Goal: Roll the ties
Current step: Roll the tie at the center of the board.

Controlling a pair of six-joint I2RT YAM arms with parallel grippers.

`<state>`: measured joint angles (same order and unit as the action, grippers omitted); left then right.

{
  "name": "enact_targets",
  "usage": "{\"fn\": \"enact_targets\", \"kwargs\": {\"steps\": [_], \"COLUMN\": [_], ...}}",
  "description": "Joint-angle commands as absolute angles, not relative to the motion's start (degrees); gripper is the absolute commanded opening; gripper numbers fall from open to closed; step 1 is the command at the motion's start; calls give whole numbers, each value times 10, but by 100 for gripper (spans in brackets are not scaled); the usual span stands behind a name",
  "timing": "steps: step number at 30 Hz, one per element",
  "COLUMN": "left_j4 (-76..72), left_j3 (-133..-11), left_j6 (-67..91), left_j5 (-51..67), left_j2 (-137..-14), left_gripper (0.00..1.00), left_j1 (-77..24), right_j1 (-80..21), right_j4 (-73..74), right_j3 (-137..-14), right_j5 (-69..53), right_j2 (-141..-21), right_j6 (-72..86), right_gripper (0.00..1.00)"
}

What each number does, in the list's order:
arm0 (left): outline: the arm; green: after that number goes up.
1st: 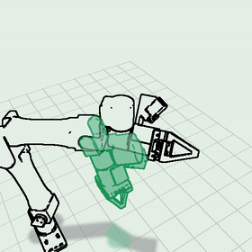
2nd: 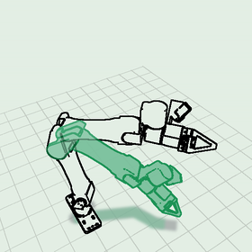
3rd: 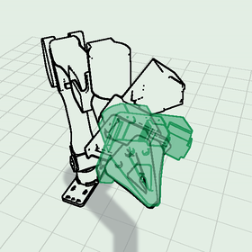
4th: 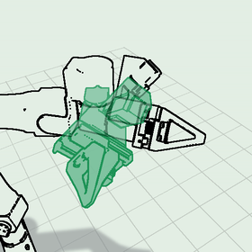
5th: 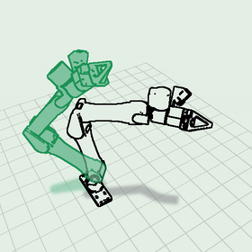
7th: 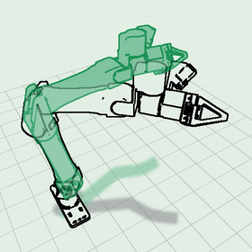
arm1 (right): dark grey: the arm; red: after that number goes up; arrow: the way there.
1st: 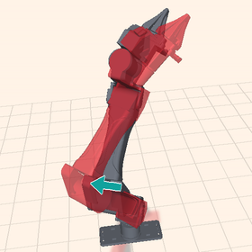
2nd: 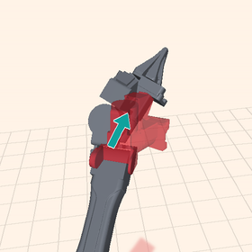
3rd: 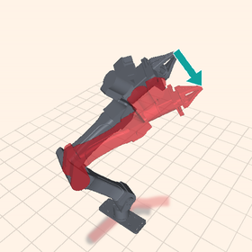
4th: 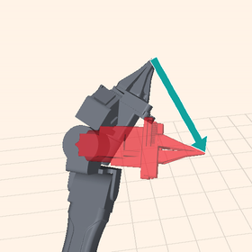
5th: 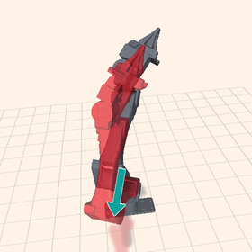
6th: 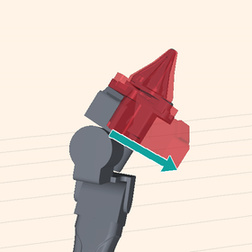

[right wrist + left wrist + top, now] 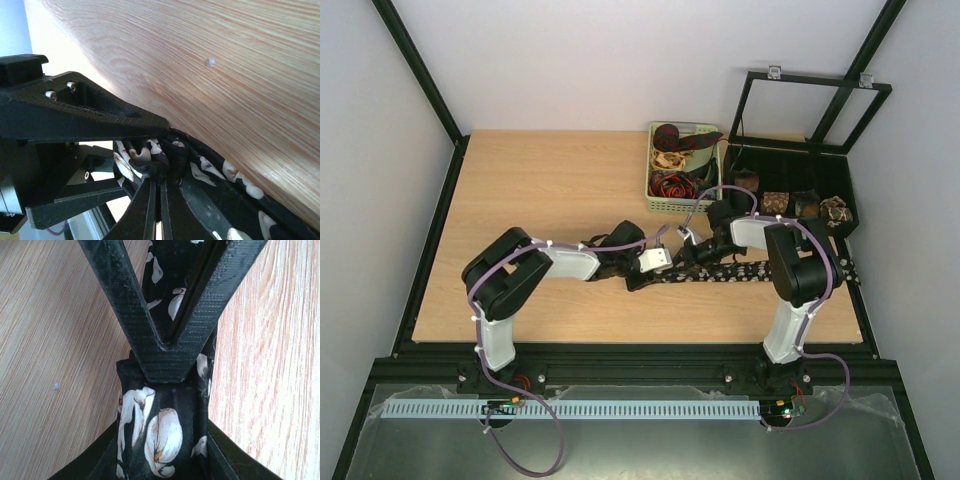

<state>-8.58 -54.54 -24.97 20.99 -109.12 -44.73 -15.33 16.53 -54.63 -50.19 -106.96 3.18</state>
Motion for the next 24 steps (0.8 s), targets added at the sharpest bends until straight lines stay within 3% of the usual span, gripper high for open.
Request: {"fn": "enact_targets", "kwargs": {"steps": [1, 6, 9, 24], "left_j4": [-16, -29, -74, -208], "left_j3": [-525, -523, -498, -470], "left_j6": [-272, -258, -234, -211], "left_j5": [184, 223, 271, 342], "left_j2": [-1090, -1079, -1059, -1081], "left_gripper": [36, 55, 62, 64], "left_j1": [-436, -428, -411, -409], "right_j1": [-151, -159, -159, -161], "right_j4": [231, 214, 205, 216], "right_j3": [-544, -541, -541, -535], "right_j5": [-457, -434, -406, -377], "right_j2": [-1069, -1112, -1123, -1141], "right_j6": [9, 16, 15, -13], "right_gripper": [1, 1, 1, 1]}}
